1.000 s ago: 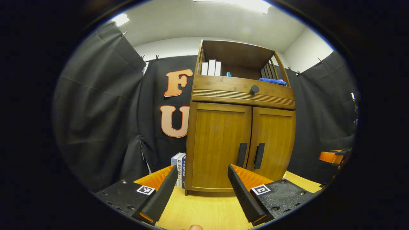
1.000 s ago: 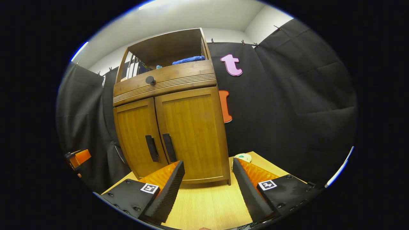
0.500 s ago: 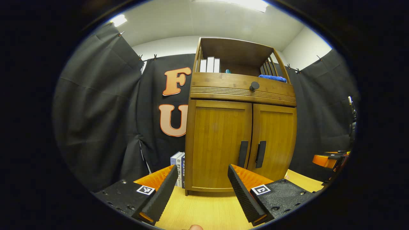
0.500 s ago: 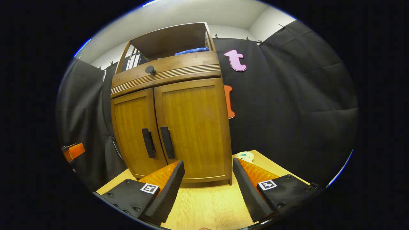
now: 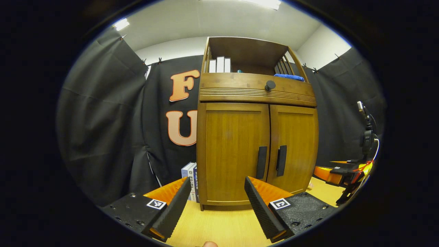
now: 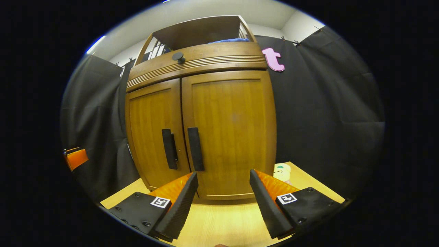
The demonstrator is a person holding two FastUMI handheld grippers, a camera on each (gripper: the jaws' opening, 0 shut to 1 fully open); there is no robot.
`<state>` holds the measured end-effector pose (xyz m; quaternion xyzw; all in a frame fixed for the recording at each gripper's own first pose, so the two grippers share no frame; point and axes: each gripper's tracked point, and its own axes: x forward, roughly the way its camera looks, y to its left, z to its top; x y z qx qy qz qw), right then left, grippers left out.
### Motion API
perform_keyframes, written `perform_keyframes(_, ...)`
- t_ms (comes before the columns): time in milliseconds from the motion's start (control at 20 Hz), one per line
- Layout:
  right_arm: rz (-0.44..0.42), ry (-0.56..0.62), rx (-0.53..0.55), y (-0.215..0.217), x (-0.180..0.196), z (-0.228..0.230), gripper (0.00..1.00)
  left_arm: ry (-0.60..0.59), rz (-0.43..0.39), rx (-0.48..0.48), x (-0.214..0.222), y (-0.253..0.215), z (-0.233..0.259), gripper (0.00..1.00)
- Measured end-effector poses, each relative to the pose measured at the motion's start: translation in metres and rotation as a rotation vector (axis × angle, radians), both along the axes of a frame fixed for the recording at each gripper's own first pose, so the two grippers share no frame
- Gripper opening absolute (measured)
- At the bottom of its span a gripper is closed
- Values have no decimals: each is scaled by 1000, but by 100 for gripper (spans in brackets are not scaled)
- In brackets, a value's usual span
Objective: Open the right door of the double-door shoe cabinet with the right hand, and open the left door with the left hand.
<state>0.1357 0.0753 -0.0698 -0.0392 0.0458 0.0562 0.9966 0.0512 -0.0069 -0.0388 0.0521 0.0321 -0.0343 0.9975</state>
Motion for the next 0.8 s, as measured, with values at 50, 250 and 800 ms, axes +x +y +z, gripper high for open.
perform_keyframes(50,8,-1,3,8,8,1,98,7,-2,4,1,1,-3,92)
perform_keyframes(250,15,-11,-15,33,36,0,100,24,-19,13,8,6,-5,92)
perform_keyframes(800,1,-23,-37,64,109,-5,98,0,-30,24,33,28,-4,94)
